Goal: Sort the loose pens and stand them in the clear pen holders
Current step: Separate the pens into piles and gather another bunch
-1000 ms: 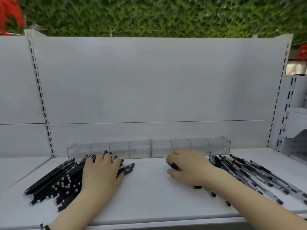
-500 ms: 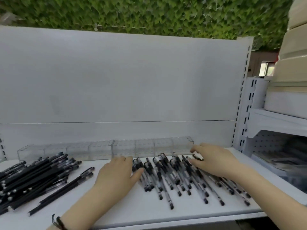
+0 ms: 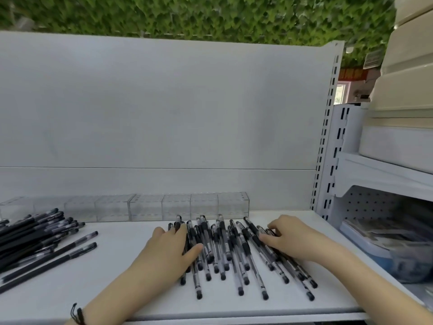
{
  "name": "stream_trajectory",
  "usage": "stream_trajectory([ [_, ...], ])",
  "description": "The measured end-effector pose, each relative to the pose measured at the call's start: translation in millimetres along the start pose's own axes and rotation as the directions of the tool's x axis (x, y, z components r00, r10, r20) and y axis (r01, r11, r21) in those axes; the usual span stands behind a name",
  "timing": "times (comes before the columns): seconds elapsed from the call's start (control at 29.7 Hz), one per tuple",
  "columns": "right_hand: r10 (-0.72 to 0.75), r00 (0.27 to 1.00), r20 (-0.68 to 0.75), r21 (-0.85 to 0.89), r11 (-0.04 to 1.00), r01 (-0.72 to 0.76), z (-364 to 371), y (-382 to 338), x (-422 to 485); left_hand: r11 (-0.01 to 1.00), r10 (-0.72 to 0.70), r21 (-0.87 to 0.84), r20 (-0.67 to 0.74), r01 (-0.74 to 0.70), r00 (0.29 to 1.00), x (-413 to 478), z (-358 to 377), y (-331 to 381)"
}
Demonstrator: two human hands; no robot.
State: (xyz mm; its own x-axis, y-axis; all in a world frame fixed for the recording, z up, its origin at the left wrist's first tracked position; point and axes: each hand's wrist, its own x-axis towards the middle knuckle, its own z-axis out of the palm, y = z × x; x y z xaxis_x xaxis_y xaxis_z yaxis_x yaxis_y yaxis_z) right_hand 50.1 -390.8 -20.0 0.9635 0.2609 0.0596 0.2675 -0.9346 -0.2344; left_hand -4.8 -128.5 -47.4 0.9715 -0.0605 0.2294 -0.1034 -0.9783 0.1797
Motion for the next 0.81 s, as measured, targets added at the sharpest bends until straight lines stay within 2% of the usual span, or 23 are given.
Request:
stream_trajectory([
  [0.24,-0.015,1.000,0.016,0.046,0.999,0.014,-7,-4,2,0.996,-0.015,-0.087,0.070,0.021,0.997,4,-2,30],
  [0.44,-0.028,1.000,0.009,0.043,0.999,0.028,-5,-6,6,0.998,0.056,-0.009,0.101,-0.055,0.993,13,3,64],
  [0.64,-0.026,1.000,-0.011,0.079,0.997,0.027,-6,-3,5,0.990,0.087,-0.121,0.129,-0.071,0.988,18,4,68],
  [0.71,-0.012,1.000,-0.027,0.093,0.996,0.015,-6,0,3,0.981,0.080,-0.184,0.105,-0.059,0.991,19,0,64],
  [0.81,0.007,0.999,-0.052,0.110,0.994,-0.001,-7,6,3,0.977,0.111,-0.190,0.060,-0.098,0.992,20,-4,54],
])
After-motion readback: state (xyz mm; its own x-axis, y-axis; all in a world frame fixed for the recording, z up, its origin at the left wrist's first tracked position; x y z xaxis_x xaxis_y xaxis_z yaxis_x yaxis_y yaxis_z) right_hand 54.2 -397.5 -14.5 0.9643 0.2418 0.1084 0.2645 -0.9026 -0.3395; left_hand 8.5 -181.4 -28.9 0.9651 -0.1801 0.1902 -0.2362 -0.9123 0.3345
